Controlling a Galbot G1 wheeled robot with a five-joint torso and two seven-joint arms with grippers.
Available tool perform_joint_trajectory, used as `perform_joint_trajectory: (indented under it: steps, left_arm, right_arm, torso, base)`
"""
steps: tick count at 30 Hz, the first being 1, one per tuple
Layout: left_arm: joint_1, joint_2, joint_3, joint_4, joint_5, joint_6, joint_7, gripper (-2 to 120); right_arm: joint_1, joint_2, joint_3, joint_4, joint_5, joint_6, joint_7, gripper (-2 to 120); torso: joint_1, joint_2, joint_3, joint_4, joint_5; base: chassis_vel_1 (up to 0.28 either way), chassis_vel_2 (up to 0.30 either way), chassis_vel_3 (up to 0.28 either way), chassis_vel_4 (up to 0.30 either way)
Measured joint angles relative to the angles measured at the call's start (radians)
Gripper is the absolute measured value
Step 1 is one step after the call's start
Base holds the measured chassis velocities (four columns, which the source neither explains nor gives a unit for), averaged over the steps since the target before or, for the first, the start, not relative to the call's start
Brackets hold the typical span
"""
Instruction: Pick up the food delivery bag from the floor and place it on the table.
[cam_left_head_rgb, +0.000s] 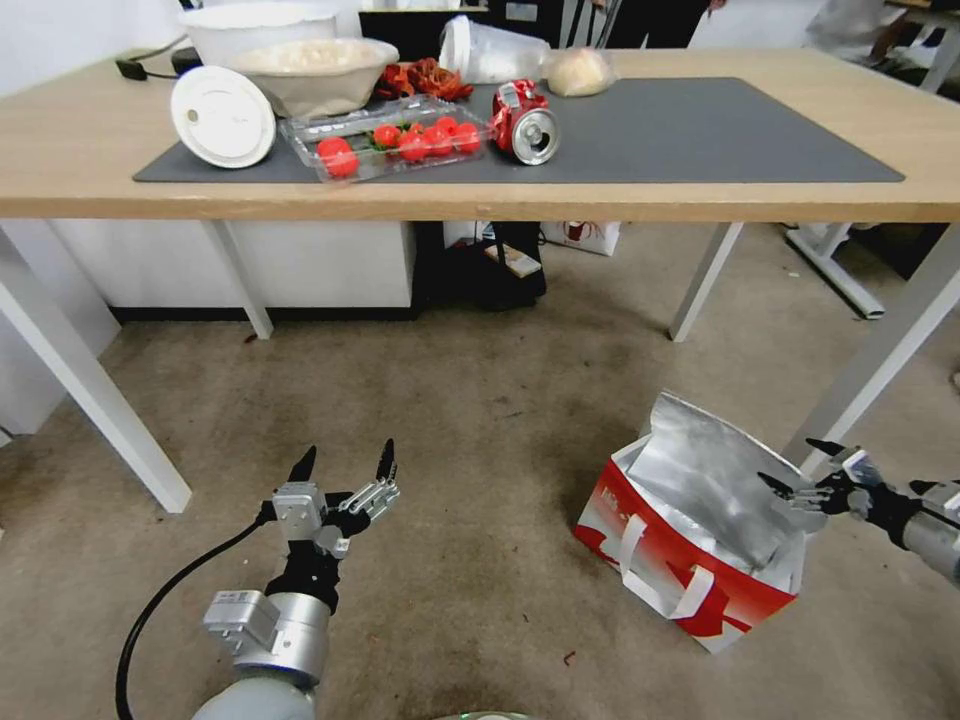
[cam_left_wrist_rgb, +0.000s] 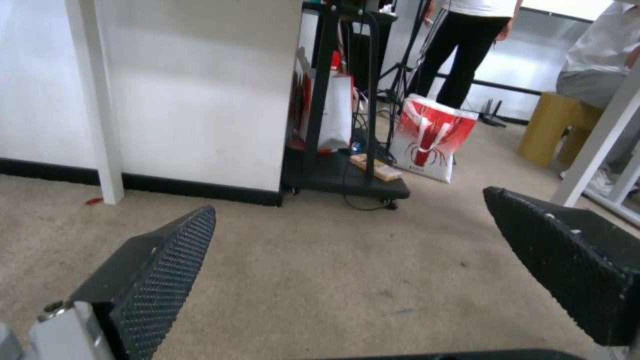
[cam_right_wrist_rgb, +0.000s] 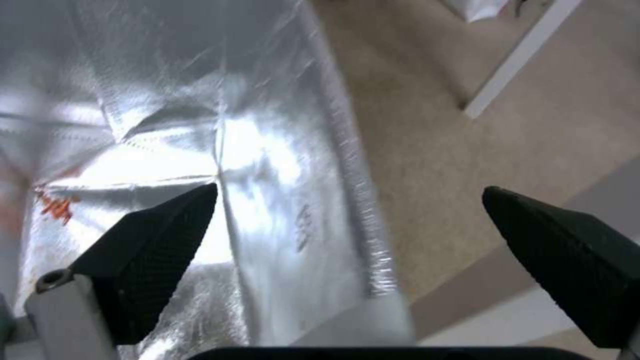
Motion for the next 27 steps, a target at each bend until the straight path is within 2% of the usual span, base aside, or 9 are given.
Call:
perform_joint_trajectory:
  steps: [2, 9, 12, 16, 19, 20, 24, 26, 27]
  left_arm:
    - [0.002, 0.000, -0.001, 0.000, 0.002, -0.001, 0.000, 100]
    - [0.005, 0.000, -0.003, 0.000, 0.006, -0.002, 0.000, 100]
    - [0.007, 0.000, -0.004, -0.001, 0.008, -0.004, -0.001, 100]
    - [0.007, 0.000, -0.006, -0.001, 0.008, -0.005, -0.002, 100]
    - [0.007, 0.000, -0.006, -0.002, 0.008, -0.005, -0.002, 100]
    - [0.007, 0.000, -0.006, -0.002, 0.008, -0.005, -0.002, 100]
    - [0.007, 0.000, -0.005, -0.005, 0.010, -0.005, -0.003, 100]
    - [0.009, 0.001, -0.005, -0.006, 0.010, -0.008, -0.003, 100]
    - [0.009, 0.001, -0.005, -0.006, 0.010, -0.008, -0.003, 100]
  right_arm:
    - [0.023, 0.002, -0.023, -0.017, -0.017, -0.006, -0.005, 99]
    - [0.079, 0.001, -0.070, -0.052, -0.037, -0.026, -0.008, 80]
    - [0.093, -0.004, -0.081, -0.073, -0.037, -0.040, -0.008, 65]
    - [0.094, -0.004, -0.082, -0.083, -0.038, -0.040, -0.008, 55]
    - [0.087, -0.004, -0.082, -0.085, -0.039, -0.040, -0.008, 39]
    - [0.087, -0.004, -0.082, -0.085, -0.039, -0.040, -0.008, 39]
    - [0.080, -0.003, -0.080, -0.082, -0.039, -0.041, -0.010, 25]
    - [0.073, -0.004, -0.078, -0.079, -0.039, -0.040, -0.010, 14]
    - [0.073, -0.004, -0.078, -0.079, -0.039, -0.040, -0.010, 14]
  torso:
    - [0.000, 0.000, 0.000, 0.0000, 0.0000]
    - [0.000, 0.000, 0.000, 0.0001, 0.0000]
    - [0.000, 0.000, 0.000, 0.0001, -0.0002]
    - [0.000, 0.000, 0.000, 0.0000, -0.0001]
    - [0.000, 0.000, 0.000, 0.0000, -0.0002]
    - [0.000, 0.000, 0.000, 0.0000, -0.0002]
    - [0.000, 0.000, 0.000, 0.0000, -0.0002]
    - [0.000, 0.001, 0.000, 0.0000, -0.0002]
    - [0.000, 0.001, 0.000, 0.0000, -0.0002]
  base:
    - [0.000, 0.000, 0.000, 0.000]
    - [0.000, 0.000, 0.000, 0.000]
    - [0.000, 0.000, 0.000, 0.000]
    - [0.000, 0.000, 0.000, 0.000]
    - [0.000, 0.000, 0.000, 0.000]
    - [0.000, 0.000, 0.000, 0.000]
    - [0.000, 0.000, 0.000, 0.000]
    - [0.000, 0.000, 0.000, 0.000]
    - [0.000, 0.000, 0.000, 0.000]
